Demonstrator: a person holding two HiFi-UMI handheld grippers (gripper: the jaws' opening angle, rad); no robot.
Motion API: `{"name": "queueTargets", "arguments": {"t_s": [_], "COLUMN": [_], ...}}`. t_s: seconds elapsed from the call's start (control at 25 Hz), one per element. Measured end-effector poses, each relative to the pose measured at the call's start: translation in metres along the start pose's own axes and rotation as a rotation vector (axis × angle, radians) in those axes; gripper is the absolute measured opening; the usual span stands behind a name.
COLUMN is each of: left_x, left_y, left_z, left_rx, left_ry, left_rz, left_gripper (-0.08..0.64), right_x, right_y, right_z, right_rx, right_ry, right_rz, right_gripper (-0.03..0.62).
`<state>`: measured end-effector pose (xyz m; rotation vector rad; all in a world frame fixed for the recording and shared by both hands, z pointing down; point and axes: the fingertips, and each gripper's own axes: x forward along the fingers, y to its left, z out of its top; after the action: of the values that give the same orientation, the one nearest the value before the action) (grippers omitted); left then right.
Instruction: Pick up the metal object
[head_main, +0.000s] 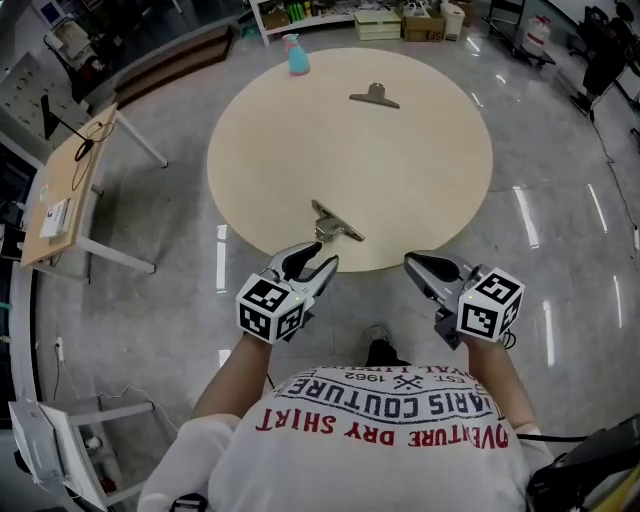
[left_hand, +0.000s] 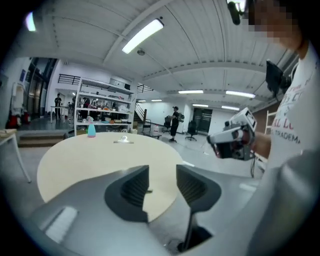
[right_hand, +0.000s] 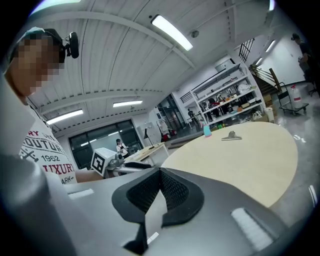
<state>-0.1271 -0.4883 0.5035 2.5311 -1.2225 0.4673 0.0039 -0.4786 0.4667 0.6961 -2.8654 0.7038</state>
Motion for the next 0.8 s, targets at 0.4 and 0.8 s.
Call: {"name": "queueTargets", "arguments": {"t_s": [0.4, 0.8], "left_x": [0.115, 0.14], "left_y": [0.099, 0.118], "left_z": [-0.078, -0.123], "left_rx": [0.17, 0.135], "left_ry": [0.322, 0.423], "left_rz": [0.101, 0.066], "left_gripper": [0.364, 0.307], "right_x": [0.014, 0.022], "right_y": [-0.069, -0.087], "right_z": [-0.002, -0.016], "right_rx": [0.053, 0.082], "right_ry": [0.065, 0.109], "right_rz": [-0.021, -0.043], "right_gripper": [0.002, 0.002]}}
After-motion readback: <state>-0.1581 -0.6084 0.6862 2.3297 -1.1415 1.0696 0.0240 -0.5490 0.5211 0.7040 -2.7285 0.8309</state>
